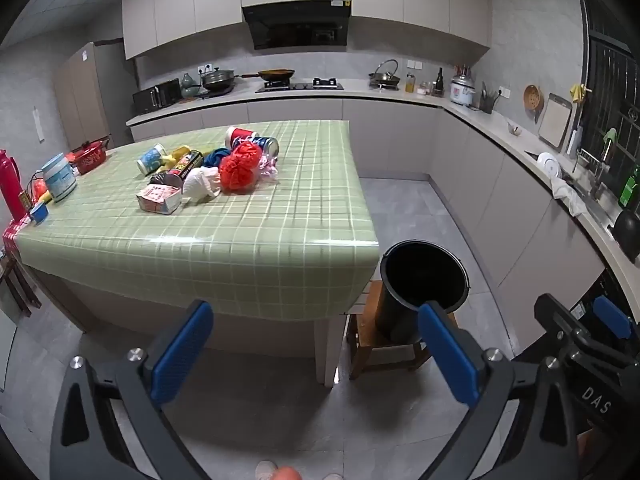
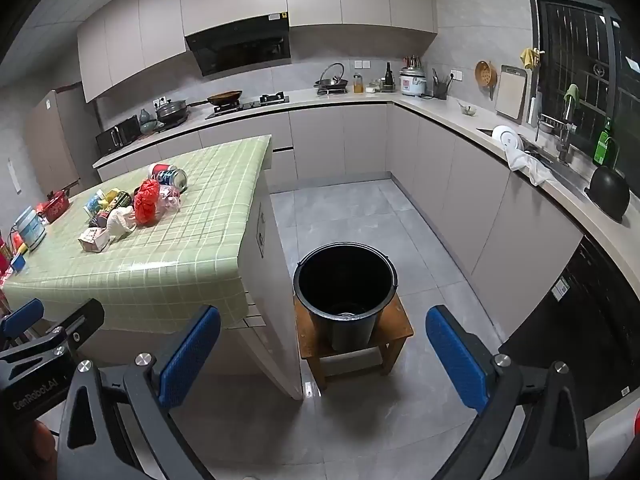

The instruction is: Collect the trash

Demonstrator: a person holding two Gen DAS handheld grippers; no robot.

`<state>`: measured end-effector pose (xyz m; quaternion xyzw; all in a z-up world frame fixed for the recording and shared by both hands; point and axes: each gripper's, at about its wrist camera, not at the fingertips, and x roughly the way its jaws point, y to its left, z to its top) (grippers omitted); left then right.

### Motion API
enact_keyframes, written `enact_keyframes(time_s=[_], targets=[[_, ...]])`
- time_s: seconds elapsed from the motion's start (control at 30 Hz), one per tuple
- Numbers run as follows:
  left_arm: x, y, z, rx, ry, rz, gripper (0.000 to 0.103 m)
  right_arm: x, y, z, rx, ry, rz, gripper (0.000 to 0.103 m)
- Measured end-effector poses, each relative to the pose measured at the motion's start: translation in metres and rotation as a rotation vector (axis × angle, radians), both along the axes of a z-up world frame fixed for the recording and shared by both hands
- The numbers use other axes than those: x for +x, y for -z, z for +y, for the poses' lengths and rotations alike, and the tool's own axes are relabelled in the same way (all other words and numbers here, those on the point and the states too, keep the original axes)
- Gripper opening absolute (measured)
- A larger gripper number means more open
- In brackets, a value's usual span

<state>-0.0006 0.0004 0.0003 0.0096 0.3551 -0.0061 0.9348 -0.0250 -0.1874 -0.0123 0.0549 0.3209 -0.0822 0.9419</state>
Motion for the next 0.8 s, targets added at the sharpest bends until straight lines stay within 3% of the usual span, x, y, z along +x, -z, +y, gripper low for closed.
enact_keyframes(time_s=[0.8], targets=[[-0.015,-0.007,0.007,-0.018,-0.011,-0.026,0.103,-0.016,-0.005,0.007,0.0,-0.021,-0.019,0.103]])
